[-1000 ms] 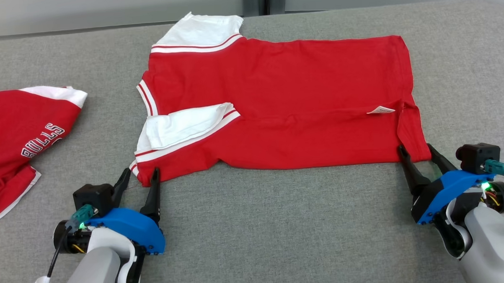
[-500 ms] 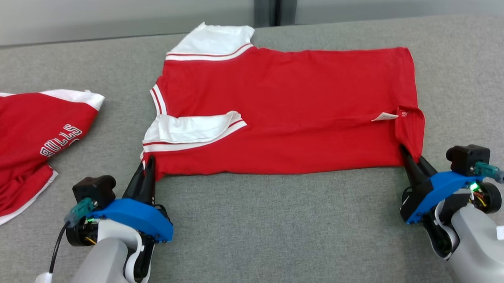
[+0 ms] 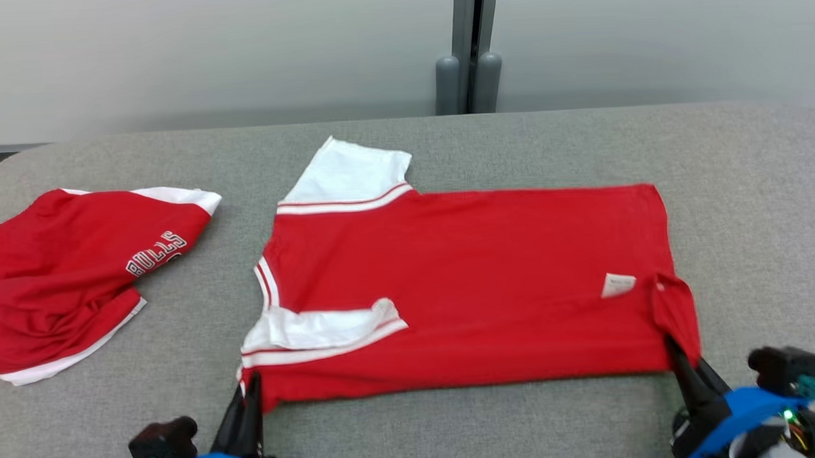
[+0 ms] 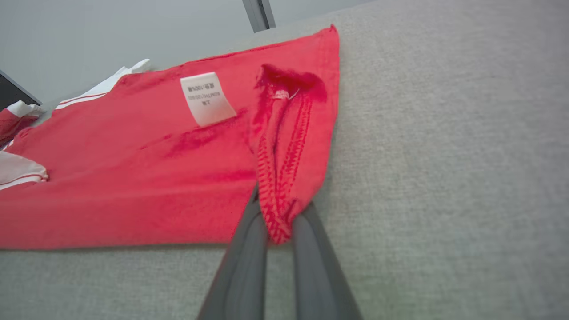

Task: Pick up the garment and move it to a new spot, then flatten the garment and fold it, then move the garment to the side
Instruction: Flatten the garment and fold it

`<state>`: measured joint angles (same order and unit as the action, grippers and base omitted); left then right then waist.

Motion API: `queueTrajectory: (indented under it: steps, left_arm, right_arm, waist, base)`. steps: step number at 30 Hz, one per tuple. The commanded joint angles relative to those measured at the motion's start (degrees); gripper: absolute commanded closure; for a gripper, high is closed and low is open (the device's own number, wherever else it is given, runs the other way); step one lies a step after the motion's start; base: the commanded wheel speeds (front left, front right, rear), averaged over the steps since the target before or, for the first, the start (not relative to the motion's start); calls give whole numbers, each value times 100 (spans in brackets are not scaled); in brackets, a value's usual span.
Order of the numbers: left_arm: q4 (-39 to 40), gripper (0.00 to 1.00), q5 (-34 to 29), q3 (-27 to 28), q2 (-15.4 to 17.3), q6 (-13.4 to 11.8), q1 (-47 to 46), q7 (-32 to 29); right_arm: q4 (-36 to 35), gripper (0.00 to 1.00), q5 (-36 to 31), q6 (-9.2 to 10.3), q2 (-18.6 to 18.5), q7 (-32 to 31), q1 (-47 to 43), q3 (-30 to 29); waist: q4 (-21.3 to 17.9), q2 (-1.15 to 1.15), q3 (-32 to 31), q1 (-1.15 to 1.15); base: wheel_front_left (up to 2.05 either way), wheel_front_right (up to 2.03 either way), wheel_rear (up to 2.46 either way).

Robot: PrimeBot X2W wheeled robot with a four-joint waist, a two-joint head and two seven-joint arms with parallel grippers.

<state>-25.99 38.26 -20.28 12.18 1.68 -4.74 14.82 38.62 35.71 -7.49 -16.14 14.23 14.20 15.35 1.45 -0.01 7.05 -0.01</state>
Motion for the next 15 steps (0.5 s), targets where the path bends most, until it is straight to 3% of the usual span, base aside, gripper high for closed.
queueTrajectory:
  steps: [1,7,12,13,14,15]
  left_arm:
    - [204,100,-6,0,-15,-86,206,32]
    - [749,100,76,-33,-6,-295,768,-90]
    - [899,100,100,-62,70,-360,931,-209]
    - [888,92,98,-75,88,-373,933,-246]
    - [889,12,40,-97,107,-398,913,-243]
    - [908,0,32,-86,92,-430,879,-213]
  right_arm:
    - [-161,100,60,-1,-94,13,-303,-132]
    - [-853,100,-59,-1,-161,-269,-1020,-501]
    - [-1302,100,-240,-1,2,-601,-1355,-785]
    - [-1360,77,-286,-1,42,-649,-1384,-828]
    - [-1410,18,-338,-1,78,-700,-1421,-882]
    - [-1465,0,-393,-1,115,-750,-1449,-931]
  waist:
    - [10,1,-52,1]
    - [-29,1,-58,1]
    - [-79,1,-17,1]
    - [-83,1,-14,1]
    - [-87,1,-13,1]
    - [-89,1,-10,1]
  base:
    - [0,0,0]
    - [0,0,0]
    - [0,0,0]
    - [0,0,0]
    - [0,0,0]
    - [0,0,0]
